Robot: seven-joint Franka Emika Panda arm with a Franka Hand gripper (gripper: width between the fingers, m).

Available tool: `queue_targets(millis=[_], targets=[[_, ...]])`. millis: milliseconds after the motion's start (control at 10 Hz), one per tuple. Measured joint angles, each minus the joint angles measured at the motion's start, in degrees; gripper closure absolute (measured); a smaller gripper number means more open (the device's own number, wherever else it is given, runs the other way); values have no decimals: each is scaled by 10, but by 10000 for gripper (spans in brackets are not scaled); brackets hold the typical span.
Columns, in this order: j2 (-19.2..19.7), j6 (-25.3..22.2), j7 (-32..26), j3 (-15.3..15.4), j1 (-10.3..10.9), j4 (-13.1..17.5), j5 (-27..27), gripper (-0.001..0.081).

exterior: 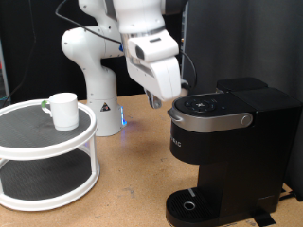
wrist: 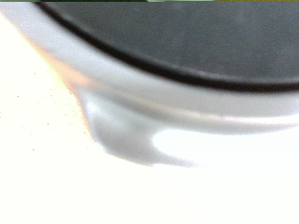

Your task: Make a cup of coffee with the keurig machine

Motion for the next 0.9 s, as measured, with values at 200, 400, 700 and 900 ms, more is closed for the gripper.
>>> queue_targets(millis=[200,400,700,900], targets=[[-29,-25,-2,-10,0,5,10,802],[-45,-55,0,-13,0,18,18,802],[-52,-52,-17,-18,0,9,26,802],[-83,-72,-46,-40,-1,-5,62,802]])
